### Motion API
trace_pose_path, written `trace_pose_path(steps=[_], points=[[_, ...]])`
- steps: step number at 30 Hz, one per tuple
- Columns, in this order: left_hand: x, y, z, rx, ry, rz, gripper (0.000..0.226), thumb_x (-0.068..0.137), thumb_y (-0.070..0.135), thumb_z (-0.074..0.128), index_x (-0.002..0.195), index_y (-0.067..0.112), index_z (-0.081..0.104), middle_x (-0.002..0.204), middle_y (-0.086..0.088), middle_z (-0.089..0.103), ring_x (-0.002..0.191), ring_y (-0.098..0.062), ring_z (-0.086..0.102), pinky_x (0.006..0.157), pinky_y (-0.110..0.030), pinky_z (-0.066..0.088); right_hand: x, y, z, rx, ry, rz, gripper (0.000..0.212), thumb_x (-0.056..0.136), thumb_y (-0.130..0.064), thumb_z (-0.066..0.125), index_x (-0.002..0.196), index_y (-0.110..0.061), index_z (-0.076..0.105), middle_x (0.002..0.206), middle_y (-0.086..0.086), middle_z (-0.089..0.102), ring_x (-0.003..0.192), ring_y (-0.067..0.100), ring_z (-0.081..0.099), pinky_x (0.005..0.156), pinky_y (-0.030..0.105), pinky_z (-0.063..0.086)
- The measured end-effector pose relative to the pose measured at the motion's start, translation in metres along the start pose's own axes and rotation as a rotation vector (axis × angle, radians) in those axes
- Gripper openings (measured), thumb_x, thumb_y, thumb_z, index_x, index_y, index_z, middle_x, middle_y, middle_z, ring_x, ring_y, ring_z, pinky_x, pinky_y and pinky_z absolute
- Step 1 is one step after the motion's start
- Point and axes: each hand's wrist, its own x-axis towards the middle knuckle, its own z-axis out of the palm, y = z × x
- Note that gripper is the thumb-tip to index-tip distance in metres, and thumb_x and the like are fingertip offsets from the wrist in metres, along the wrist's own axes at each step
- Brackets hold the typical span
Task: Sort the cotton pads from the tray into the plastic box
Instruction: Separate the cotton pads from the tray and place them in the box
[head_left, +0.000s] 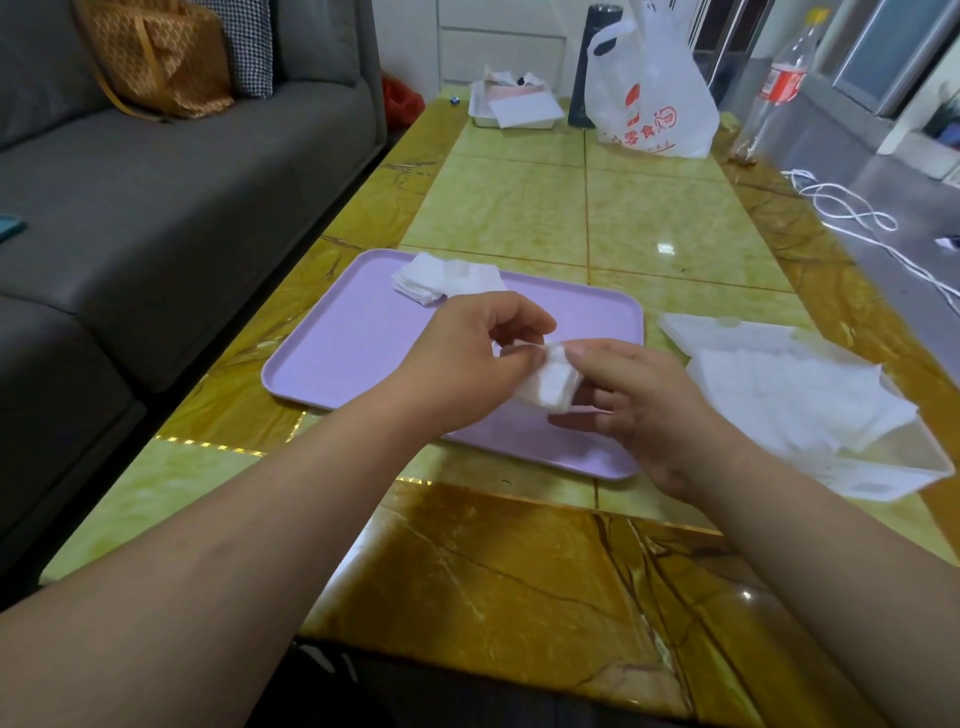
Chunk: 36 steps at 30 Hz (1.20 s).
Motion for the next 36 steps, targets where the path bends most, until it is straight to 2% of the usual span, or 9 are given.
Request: trace_pose_path(steps=[3,6,8,11,17,21,25,30,36], points=[[0.002,-0.002,0.001,0.080,-0.013,0.011,0.029,0.086,0.017,0.077,0.113,0.025,0.073,0.095,0.013,0.068,0.077,0.002,0.059,0.069,-0.007,0.042,0.002,0.007,-0.002,-0.176,0.044,-0.096,0.034,0.081,-0.010,0.084,0.113,-0.009,0.073,0.104,0.021,0.076,0.103,0.037,0.073,0.091,0.050,0.061],[0.003,-0.006,0.000,0.212,-0.110,-0.098,0.052,0.078,0.036,0.085,0.126,0.031,0.065,0.093,0.013,0.060,0.073,-0.001,0.055,0.072,-0.019,0.045,0.005,0.012,-0.003,-0.338,0.113,-0.149,0.035,0.081,0.007,0.074,0.106,-0.017,0.072,0.100,0.016,0.077,0.101,0.037,0.072,0.097,0.053,0.057],[0.002,-0.007,0.000,0.252,-0.185,-0.134,0.041,0.078,0.036,0.085,0.115,0.028,0.070,0.080,0.011,0.061,0.067,-0.003,0.056,0.067,-0.024,0.045,0.005,0.013,-0.002,-0.424,0.109,-0.170,0.038,0.083,0.010,0.066,0.101,-0.023,0.072,0.100,0.008,0.077,0.099,0.032,0.072,0.095,0.049,0.058],[0.000,-0.006,0.002,0.303,-0.206,-0.130,0.016,0.080,0.035,0.081,0.092,0.026,0.075,0.069,0.010,0.062,0.062,-0.006,0.055,0.059,-0.025,0.040,0.003,0.015,0.001,-0.521,0.111,-0.184,0.040,0.086,0.006,0.059,0.104,-0.028,0.068,0.105,0.001,0.073,0.101,0.023,0.070,0.092,0.040,0.057],[0.000,-0.007,0.004,0.332,-0.243,-0.185,0.020,0.080,0.036,0.079,0.095,0.029,0.069,0.068,0.011,0.063,0.064,-0.004,0.059,0.056,-0.023,0.037,0.002,0.015,0.012,-0.375,0.086,-0.028,0.068,0.072,-0.026,0.067,0.138,-0.034,0.052,0.131,-0.008,0.060,0.119,0.009,0.061,0.103,0.032,0.051],[-0.003,-0.006,0.010,0.299,-0.268,-0.158,0.024,0.077,0.037,0.079,0.095,0.027,0.068,0.070,0.009,0.064,0.065,-0.007,0.059,0.059,-0.024,0.044,0.002,0.014,0.019,-0.372,0.156,-0.033,0.042,0.099,-0.041,0.061,0.139,-0.034,0.054,0.133,-0.016,0.058,0.119,0.005,0.058,0.102,0.026,0.046],[0.000,-0.004,0.009,0.318,-0.258,-0.183,0.029,0.074,0.037,0.081,0.099,0.031,0.068,0.072,0.008,0.064,0.065,-0.008,0.059,0.058,-0.025,0.042,0.003,0.017,0.022,-0.440,0.242,-0.075,0.030,0.107,-0.027,0.047,0.136,-0.028,0.057,0.133,-0.011,0.059,0.119,0.010,0.057,0.084,0.016,0.043],[-0.001,-0.005,0.013,0.309,-0.284,-0.173,0.013,0.087,0.030,0.071,0.097,0.024,0.068,0.070,0.006,0.064,0.064,-0.011,0.059,0.058,-0.026,0.040,0.003,0.016,0.023,-0.481,0.254,-0.070,0.036,0.109,-0.023,0.039,0.142,-0.025,0.054,0.141,-0.010,0.055,0.131,0.012,0.051,0.108,0.029,0.041],[-0.002,-0.001,0.010,0.248,-0.305,-0.160,0.011,0.092,0.022,0.060,0.100,0.017,0.066,0.084,-0.006,0.071,0.074,-0.022,0.064,0.066,-0.035,0.050,0.002,0.014,0.024,-0.360,0.032,0.012,0.086,0.072,-0.032,0.068,0.153,-0.036,0.040,0.150,-0.019,0.044,0.134,0.007,0.048,0.112,0.030,0.040]])
